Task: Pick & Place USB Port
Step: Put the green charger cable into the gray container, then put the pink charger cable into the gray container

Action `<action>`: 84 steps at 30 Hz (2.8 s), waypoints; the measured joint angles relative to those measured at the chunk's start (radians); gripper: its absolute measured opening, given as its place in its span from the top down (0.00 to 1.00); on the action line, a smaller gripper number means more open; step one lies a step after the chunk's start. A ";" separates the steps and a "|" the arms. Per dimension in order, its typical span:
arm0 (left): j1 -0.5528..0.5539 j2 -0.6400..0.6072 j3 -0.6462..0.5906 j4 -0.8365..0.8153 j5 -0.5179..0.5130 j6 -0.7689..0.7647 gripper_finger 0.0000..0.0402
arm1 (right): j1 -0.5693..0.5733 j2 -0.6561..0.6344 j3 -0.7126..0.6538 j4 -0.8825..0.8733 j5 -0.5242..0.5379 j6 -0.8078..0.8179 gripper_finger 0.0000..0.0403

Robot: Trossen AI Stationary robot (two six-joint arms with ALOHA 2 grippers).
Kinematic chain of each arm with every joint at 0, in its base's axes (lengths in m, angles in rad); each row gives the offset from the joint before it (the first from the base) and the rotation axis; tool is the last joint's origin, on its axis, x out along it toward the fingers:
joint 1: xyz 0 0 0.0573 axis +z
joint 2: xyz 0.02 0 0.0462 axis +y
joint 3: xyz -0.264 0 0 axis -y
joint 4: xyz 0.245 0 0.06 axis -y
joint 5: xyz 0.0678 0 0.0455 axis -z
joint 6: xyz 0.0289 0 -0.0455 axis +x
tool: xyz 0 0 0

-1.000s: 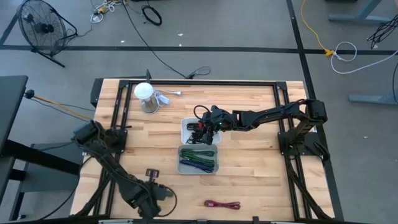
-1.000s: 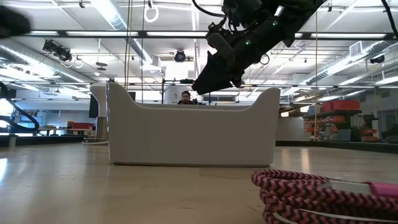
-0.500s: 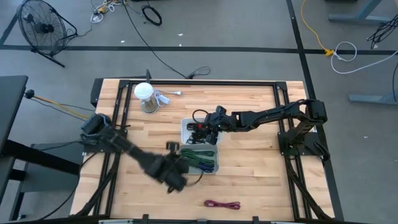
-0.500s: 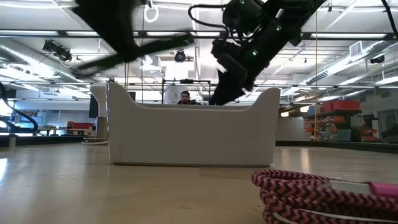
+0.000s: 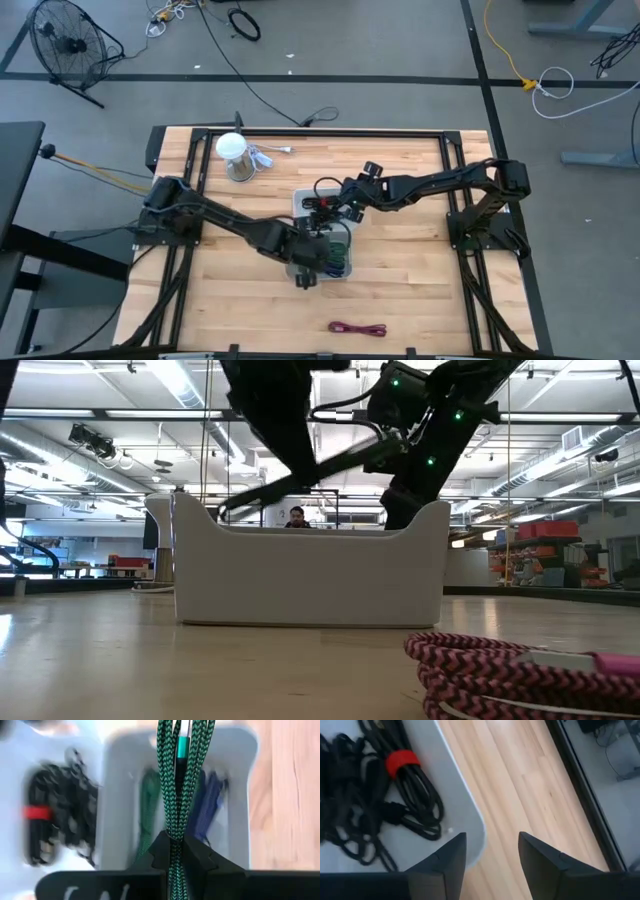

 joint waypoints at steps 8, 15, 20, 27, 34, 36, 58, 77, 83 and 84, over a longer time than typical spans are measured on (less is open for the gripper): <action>0.008 0.080 -0.001 -0.024 0.071 -0.001 0.93 | -0.034 -0.005 0.000 -0.008 -0.013 -0.002 0.55; 0.021 0.097 -0.002 -0.022 0.068 0.000 0.81 | -0.039 -0.005 -0.002 0.000 -0.027 -0.001 0.55; 0.026 0.097 -0.002 -0.016 0.066 0.001 0.71 | -0.039 -0.005 -0.002 0.001 -0.038 -0.001 0.55; 0.026 0.091 -0.002 -0.010 0.012 0.002 0.68 | -0.038 -0.015 -0.002 0.004 -0.050 0.008 0.55; 0.026 0.069 -0.001 -0.007 -0.013 0.046 0.70 | 0.012 -0.145 -0.002 -0.032 -0.127 0.039 0.55; 0.026 0.068 -0.001 -0.012 -0.024 0.057 0.71 | 0.033 -0.187 -0.002 -0.053 -0.145 0.079 0.55; 0.002 0.048 -0.001 -0.188 -0.095 0.088 0.71 | 0.686 -0.118 -0.003 0.384 -0.436 0.592 0.55; -0.232 0.003 -0.001 -0.186 -0.053 0.024 0.71 | 0.803 0.148 0.000 0.536 -0.310 0.796 0.62; -0.328 -0.056 -0.001 -0.107 -0.075 -0.062 0.71 | 0.839 0.149 0.000 0.547 -0.290 0.794 0.68; -0.342 -0.064 -0.001 -0.091 -0.086 -0.070 0.71 | 0.845 0.152 0.001 0.561 -0.281 0.795 0.68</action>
